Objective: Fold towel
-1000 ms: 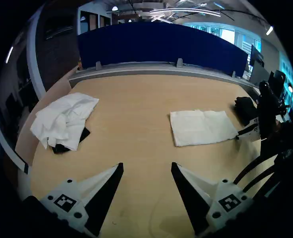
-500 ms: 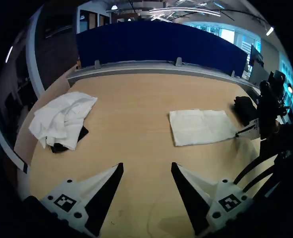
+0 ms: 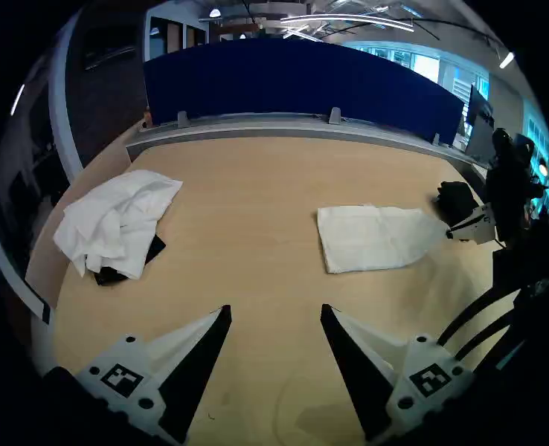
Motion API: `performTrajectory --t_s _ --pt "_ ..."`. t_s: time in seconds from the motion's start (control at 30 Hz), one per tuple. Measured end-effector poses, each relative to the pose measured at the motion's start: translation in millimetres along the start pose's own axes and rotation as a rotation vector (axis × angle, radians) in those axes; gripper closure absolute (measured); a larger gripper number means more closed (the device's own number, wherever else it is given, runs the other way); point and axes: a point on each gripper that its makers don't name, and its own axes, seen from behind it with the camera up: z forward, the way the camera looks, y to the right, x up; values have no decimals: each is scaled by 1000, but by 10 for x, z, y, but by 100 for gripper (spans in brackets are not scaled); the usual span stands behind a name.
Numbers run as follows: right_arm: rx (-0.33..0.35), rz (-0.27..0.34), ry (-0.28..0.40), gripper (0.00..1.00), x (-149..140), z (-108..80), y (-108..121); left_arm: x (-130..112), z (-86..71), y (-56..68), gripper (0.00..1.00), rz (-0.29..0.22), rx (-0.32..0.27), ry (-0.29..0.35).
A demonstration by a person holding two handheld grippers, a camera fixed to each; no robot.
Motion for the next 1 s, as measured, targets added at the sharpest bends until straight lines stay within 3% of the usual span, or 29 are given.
performTrajectory --t_s 0.47,1.0 --pt "29 -131 73 97 802 -188 -229 48 -69 -60 11 -6 0 14" --pt "61 -223 38 97 981 -44 -463 76 -116 -82 11 -23 -6 30"
